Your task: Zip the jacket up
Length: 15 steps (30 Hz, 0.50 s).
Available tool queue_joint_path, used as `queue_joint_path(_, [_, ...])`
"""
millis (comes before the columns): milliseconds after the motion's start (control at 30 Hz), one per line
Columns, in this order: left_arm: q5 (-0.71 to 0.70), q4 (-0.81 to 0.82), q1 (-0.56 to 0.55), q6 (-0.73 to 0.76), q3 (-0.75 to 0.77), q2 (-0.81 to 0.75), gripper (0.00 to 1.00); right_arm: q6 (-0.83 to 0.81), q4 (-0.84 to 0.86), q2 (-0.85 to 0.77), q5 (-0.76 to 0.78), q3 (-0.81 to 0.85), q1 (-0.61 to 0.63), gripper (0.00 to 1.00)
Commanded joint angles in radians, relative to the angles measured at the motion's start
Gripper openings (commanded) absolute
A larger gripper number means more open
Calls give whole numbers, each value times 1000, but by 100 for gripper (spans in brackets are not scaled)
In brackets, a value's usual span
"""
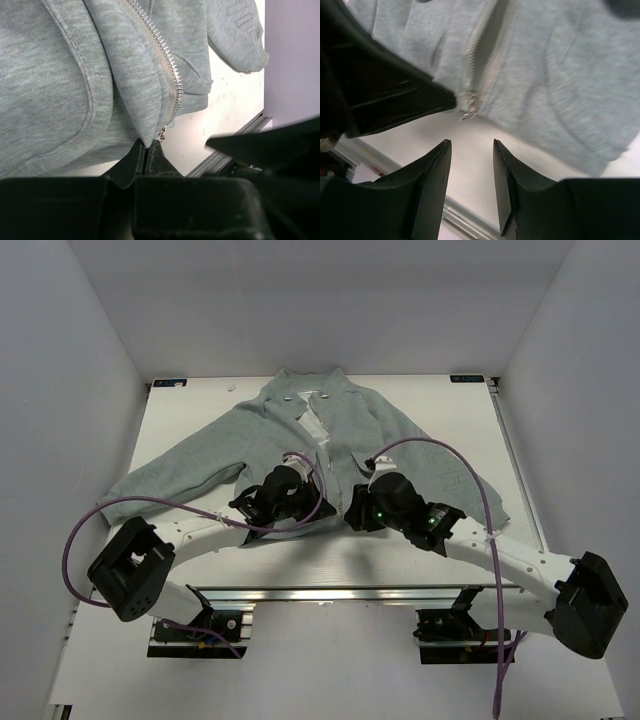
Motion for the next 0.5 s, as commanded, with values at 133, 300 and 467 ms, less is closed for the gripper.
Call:
queue_joint_path(133, [-1, -34, -29, -11, 15, -13, 0, 158, -15, 64, 220, 14, 148, 44])
queue_joint_path(300, [-17, -47, -33, -12, 21, -21, 0, 264, -7, 135, 318, 33, 186, 45])
queue_joint_path(467, [-30, -44, -40, -24, 16, -25, 0, 294, 65, 164, 351, 24, 205, 45])
